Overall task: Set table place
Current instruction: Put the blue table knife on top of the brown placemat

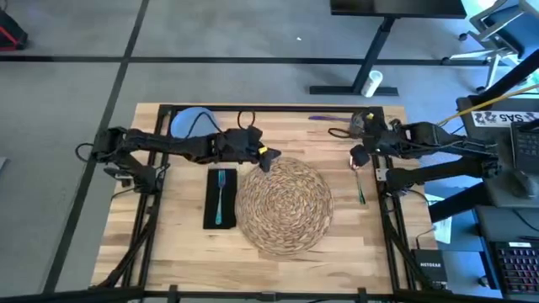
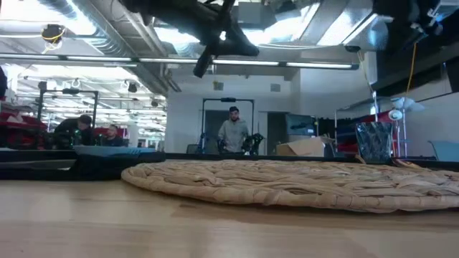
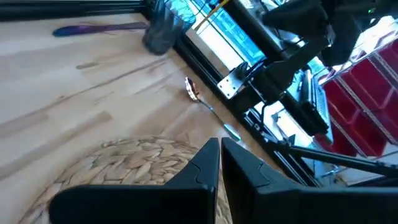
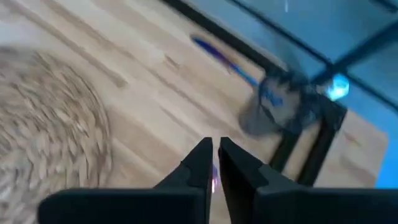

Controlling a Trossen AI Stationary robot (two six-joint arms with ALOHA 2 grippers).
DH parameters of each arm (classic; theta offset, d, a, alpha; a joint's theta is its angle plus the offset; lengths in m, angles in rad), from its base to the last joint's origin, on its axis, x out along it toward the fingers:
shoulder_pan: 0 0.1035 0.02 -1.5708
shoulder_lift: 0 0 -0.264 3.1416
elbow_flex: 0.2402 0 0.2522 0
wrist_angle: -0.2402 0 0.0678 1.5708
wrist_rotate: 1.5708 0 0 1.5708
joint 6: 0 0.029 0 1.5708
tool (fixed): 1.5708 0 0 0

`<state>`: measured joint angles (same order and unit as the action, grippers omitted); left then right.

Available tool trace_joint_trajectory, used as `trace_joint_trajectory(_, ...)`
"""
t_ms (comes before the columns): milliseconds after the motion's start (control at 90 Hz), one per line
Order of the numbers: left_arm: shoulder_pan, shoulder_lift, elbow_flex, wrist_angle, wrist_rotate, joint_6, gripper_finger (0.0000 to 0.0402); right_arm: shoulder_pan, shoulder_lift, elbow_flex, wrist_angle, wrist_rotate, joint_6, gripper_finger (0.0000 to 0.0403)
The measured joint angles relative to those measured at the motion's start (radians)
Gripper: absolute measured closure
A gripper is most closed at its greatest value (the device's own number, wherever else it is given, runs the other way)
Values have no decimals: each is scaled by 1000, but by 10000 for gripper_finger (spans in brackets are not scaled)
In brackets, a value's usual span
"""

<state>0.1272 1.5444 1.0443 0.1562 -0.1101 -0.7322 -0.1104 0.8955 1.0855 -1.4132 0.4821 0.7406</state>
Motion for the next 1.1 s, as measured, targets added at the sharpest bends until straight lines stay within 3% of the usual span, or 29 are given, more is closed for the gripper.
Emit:
trace_joint_trajectory(156,54,0,0,-54,14,56,401,-23,19,-1,-2,-49,91,361)
trace_joint_trajectory(300,102,0,0,-88,95,77,401,-22,57,-1,-5,-71,199,352)
trace_joint_trajectory(567,150,-4,0,-133,137,140,401,-21,170,-1,-5,-82,241,351)
trace_joint_trajectory(833,157,-5,-1,-217,137,191,401,-103,314,-1,277,2,-91,352)
trace_joint_trajectory(978,148,-5,-1,-259,136,191,401,-254,372,-1,390,80,-277,360)
trace_joint_trajectory(1100,131,-5,-1,-265,136,191,401,-425,422,-1,489,61,-468,394)
